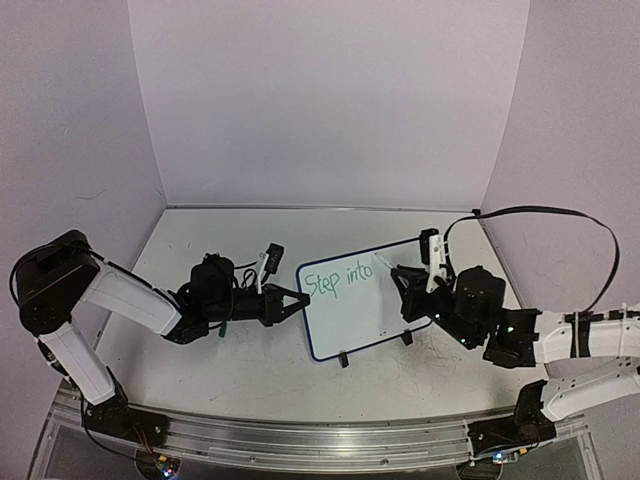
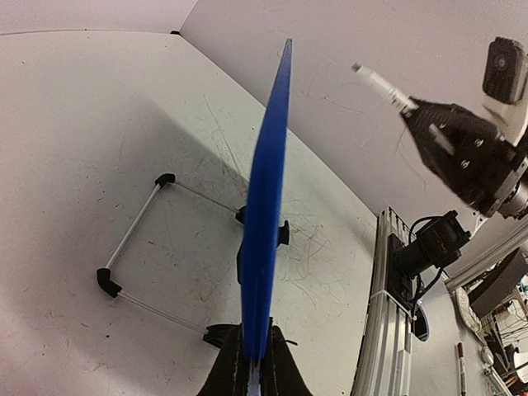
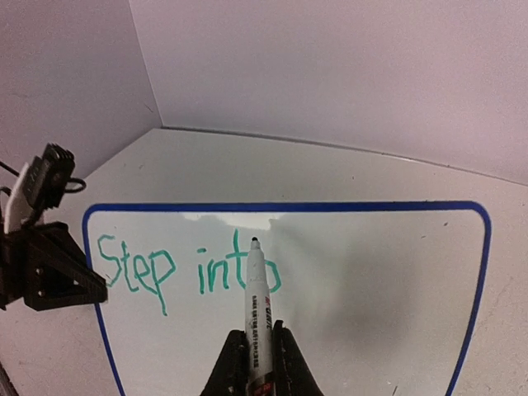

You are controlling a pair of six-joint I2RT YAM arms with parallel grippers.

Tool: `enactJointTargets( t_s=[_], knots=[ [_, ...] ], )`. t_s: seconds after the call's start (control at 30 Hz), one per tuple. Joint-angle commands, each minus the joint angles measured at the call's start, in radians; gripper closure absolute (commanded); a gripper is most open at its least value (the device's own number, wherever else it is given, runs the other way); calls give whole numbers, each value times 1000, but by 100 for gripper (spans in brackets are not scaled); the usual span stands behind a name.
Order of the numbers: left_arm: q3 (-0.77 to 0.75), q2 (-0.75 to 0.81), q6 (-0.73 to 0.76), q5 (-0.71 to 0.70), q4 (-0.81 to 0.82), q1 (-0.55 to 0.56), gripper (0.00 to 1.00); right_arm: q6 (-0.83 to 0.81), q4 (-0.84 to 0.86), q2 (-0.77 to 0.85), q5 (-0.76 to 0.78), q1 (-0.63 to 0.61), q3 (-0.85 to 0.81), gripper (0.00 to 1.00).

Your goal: Write a sentence on the whiteboard

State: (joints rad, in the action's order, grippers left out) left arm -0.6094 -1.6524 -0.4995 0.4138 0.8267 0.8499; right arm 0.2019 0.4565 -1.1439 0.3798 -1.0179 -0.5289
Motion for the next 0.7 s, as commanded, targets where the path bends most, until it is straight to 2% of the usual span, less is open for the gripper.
enactJointTargets(
  t_s=[0.0,0.13,0.3,0.5,0.67],
  knots=[
    [-16,29,-1,-12,-47,11,100,-51,71,117,79,16,24,100],
    [-19,35,-8,-13,-49,11,98,-53,67,122,94,33,50,100],
    [-16,52,-25,-30,-52,11,89,-39,71,122,89,33,85,100],
    [-10,72,-36,-58,-52,11,74,-50,105,131,72,34,104,100],
    [-25,57,-42,-52,-52,12,70,-53,112,115,59,33,101,100]
  ],
)
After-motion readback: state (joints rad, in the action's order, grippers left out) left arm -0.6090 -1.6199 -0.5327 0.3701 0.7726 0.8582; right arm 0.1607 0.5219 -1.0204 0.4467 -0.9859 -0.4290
